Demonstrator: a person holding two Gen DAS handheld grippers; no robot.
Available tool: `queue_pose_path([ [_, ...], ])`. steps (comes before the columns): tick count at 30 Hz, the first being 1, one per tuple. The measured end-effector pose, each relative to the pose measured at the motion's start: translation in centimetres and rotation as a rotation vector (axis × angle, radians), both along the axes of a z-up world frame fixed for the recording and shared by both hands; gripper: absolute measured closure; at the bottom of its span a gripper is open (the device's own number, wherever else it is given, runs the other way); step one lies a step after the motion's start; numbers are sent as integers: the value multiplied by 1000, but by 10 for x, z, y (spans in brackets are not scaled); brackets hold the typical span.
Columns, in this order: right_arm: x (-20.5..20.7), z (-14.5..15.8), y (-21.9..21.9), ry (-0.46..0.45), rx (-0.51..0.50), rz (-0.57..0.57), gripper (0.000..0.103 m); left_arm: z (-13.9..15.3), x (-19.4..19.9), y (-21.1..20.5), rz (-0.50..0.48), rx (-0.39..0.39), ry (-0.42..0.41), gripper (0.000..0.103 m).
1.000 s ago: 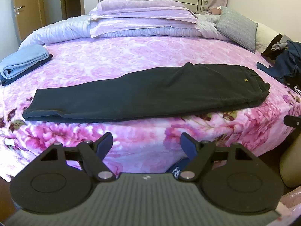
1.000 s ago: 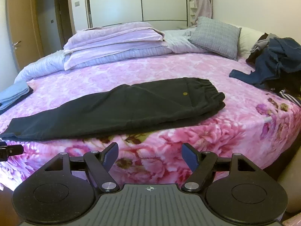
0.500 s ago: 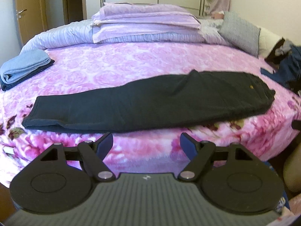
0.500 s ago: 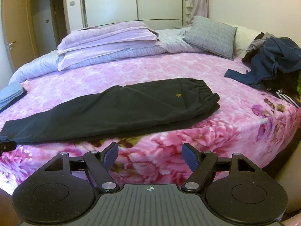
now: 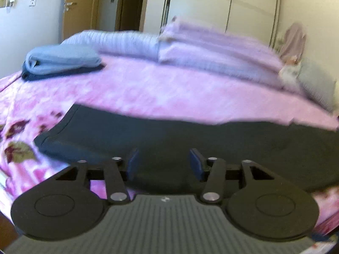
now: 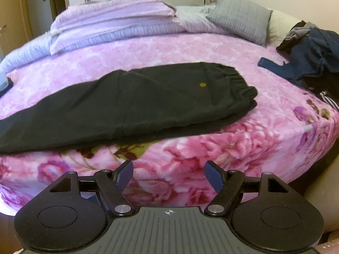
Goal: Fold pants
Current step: 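Grasp the stacked trouser leg hems with the left gripper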
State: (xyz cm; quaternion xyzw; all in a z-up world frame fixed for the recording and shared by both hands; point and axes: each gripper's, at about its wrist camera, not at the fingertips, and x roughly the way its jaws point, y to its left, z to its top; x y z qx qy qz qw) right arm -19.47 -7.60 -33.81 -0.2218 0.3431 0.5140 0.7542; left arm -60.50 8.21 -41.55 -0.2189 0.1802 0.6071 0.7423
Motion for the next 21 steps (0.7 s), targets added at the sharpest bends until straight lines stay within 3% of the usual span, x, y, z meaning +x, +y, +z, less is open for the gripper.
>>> queue_pose_path([
  [1, -1, -2, 5, 4, -4, 9, 32, -10, -12, 4, 18, -10, 28, 80],
  [3, -5, -8, 18, 10, -22, 25, 32, -20, -36, 4, 27, 18, 16, 99],
  [6, -14, -16, 36, 14, -51, 49, 32, -10, -59, 6, 69, 3, -25, 100],
  [8, -22, -19, 48, 22, -56, 74, 32, 0, -64, 3, 121, -4, -10, 99],
  [9, -26, -21, 53, 26, -54, 88, 32, 5, -67, -1, 127, -7, -46, 93],
  [10, -31, -22, 58, 33, -48, 105, 32, 7, -71, -4, 131, -30, -98, 79],
  [12, -41, -25, 68, 57, -41, 135, 32, 5, -78, -6, 150, -124, -197, 64],
  [15, -62, -30, 85, 103, -37, 190, 32, -12, -98, -4, 224, -202, -403, 61],
  [18, -91, -35, 105, 106, -26, 272, 32, -20, -112, 2, 272, -191, -583, 50],
  [21, -126, -36, 127, 77, 19, 367, 32, -21, -114, 18, 283, -176, -640, 50],
])
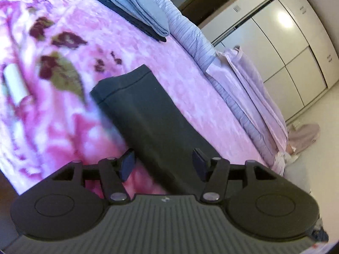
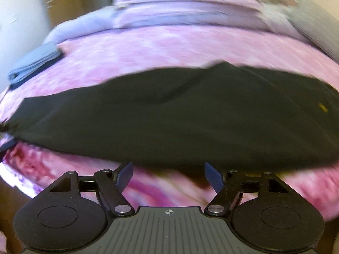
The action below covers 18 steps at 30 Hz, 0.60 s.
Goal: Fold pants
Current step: 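Grasp the stacked trouser leg hems with the left gripper, then lift the hems with the left gripper and fold them toward the waistband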
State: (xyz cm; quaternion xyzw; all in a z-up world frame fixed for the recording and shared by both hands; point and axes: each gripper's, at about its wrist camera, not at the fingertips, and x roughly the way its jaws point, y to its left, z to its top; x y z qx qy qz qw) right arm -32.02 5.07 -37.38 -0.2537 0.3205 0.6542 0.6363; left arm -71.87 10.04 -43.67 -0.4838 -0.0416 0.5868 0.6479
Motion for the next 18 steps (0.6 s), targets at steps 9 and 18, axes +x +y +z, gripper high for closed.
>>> queue_pose_path([
  [9, -68, -20, 85, -88, 59, 101, 32, -9, 4, 18, 50, 33, -21, 52],
  [18, -66, -45, 171, -70, 20, 10, 32, -13, 3, 20, 52, 37, -8, 58],
])
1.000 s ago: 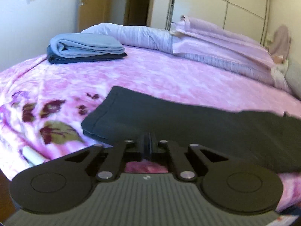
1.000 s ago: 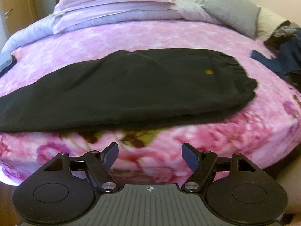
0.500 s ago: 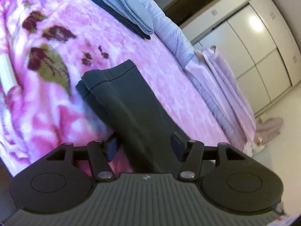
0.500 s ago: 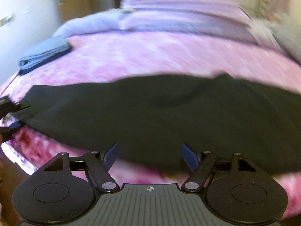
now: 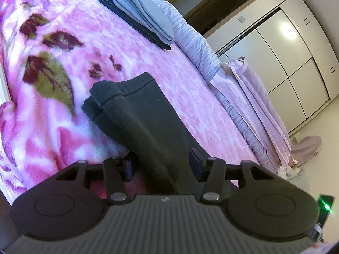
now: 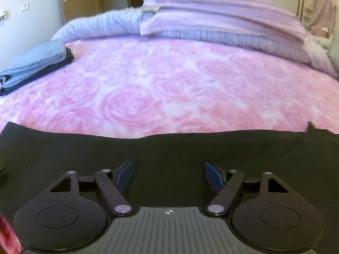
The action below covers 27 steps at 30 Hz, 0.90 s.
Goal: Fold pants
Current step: 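Lift the hems with the left gripper and fold them toward the waistband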
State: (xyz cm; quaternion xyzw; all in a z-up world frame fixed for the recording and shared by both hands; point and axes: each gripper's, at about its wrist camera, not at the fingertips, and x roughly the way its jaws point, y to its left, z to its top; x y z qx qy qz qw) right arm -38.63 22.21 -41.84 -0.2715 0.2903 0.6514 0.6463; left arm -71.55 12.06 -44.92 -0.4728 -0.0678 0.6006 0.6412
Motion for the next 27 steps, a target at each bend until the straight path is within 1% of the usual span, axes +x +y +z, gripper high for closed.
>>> queue_pose_path([
  [2, -5, -1, -4, -23, 2, 9, 30, 0, 2, 1, -3, 0, 17, 58],
  [3, -8, -1, -9, -36, -10, 25, 30, 1, 3, 2, -5, -1, 31, 62],
  [5, -10, 1, -28, -53, -27, 52, 30, 1, 4, 3, -9, -4, 51, 65],
  [9, -9, 3, -78, -25, -73, 75, 30, -1, -1, 2, -9, -7, 47, 74],
  [10, -9, 3, -90, -26, -76, 84, 30, -3, -2, 2, -6, -7, 42, 74],
  [12, -11, 1, -112, -37, -50, 87, 30, -6, -5, 1, 3, 0, 11, 74],
  [13, -11, -1, -117, -30, -37, 79, 30, -7, -5, 1, 8, 2, 0, 74],
  [15, -12, -2, -115, -14, -42, 71, 29, -8, -4, 1, 20, 7, -4, 74],
  [17, -11, -4, -110, -4, -46, 76, 24, -6, -2, 1, 31, 6, 4, 77],
  [18, -9, -3, -108, -4, -50, 85, 23, -4, -1, 2, 39, -1, 15, 85],
  [19, -7, 0, -106, 10, -60, 89, 23, -3, 0, 2, 38, -6, 24, 87],
  [21, 6, 9, -107, 68, -76, 75, 23, 4, 3, 3, 33, 1, 56, 90],
  [22, 16, 14, -111, 104, -69, 49, 23, 10, 6, 3, 23, 16, 91, 91],
  [24, 38, 22, -122, 151, -47, 1, 23, 27, 17, 2, -3, 56, 183, 91],
  [27, 82, 36, -145, 199, -7, -85, 23, 58, 44, 0, -57, 141, 332, 92],
])
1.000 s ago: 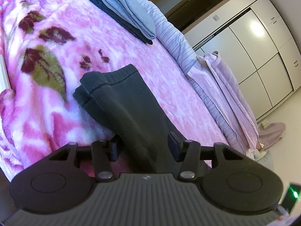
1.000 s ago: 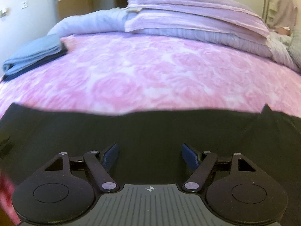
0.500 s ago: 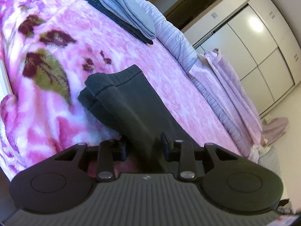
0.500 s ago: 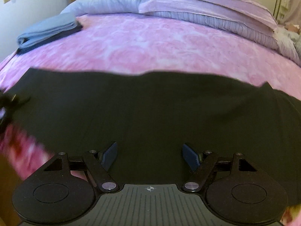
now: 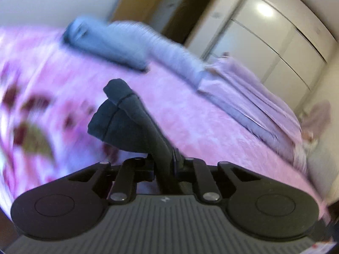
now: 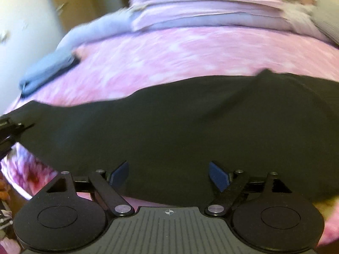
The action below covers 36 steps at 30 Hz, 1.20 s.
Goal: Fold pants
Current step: 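Lift the hems with the left gripper and fold them toward the waistband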
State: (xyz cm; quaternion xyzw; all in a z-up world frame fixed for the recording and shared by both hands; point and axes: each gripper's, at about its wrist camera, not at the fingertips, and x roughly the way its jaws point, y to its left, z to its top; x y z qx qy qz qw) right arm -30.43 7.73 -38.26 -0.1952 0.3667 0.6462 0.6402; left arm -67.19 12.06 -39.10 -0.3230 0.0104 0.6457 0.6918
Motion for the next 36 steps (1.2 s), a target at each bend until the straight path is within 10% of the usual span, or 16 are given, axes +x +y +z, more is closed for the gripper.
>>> queue_pose_path([
  [12, 168, 45, -108, 79, 153, -414, 23, 92, 224, -27, -412, 297, 423, 92],
  [15, 194, 47, -121, 86, 158, -480, 23, 62, 298, -38, -591, 273, 485, 83],
  [19, 209, 41, -136, 126, 142, -521, 23, -35, 367, -37, -797, 36, 637, 75],
  [22, 210, 38, -138, 191, 150, -501, 23, -53, 369, -59, -794, 133, 708, 75],
  [27, 198, 28, -116, 428, 198, -375, 23, -9, 321, -51, -839, 63, 492, 64],
  [31, 175, 8, -78, 629, 182, -247, 36, 9, 260, -34, -692, 26, 373, 64],
  [36, 155, -22, -33, 757, 5, -348, 45, 1, 185, 3, -508, -84, 208, 65],
])
